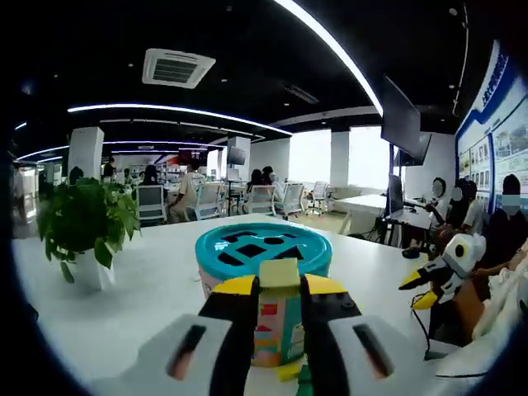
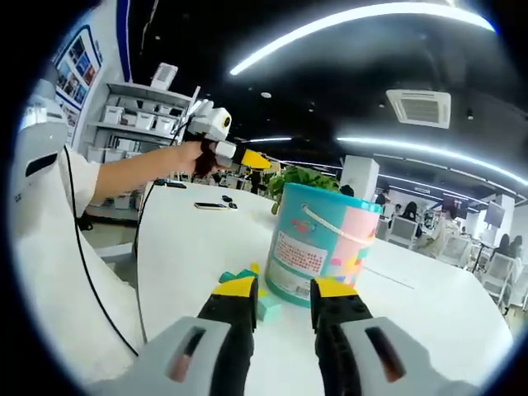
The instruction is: Arrange the toys in the designated storage area by placing each visible toy with the group until no toy remains scattered across the table.
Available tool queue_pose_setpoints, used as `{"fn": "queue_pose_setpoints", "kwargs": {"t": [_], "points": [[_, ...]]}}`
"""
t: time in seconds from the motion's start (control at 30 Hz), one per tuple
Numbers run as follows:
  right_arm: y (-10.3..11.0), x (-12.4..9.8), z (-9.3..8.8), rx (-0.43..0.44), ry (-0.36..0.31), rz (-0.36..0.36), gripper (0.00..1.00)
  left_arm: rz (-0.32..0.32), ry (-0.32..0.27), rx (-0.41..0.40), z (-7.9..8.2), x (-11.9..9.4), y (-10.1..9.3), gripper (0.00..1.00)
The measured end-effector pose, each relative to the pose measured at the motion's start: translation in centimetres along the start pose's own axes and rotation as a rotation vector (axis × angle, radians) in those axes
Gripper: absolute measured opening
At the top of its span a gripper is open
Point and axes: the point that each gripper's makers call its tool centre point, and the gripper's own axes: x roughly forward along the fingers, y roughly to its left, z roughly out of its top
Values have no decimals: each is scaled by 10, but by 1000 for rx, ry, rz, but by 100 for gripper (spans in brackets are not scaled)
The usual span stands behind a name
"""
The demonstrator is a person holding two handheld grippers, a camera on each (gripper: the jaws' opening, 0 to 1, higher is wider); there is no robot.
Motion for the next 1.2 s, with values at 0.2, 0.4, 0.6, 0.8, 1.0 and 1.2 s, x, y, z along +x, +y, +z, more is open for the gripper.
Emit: {"fn": "queue_pose_setpoints", "kwargs": {"t": [0.2,0.4,0.6,0.8,1.0,1.2], "points": [[-1,-2,0,0,-1,-4,25,-7,-21,1,27,2,2,20],[1,1,-1,0,3,2,25,-4,6,-2,42,19,13,20],[2,2,0,-3,2,8,25,-4,6,14,43,34,7,20],[0,0,-2,0,2,3,25,3,43,42,37,55,14,20],[1,1,-3,3,3,6,25,25,119,24,27,82,14,20],[0,0,-2,4,-4,9,25,61,186,92,8,100,20,21]]}}
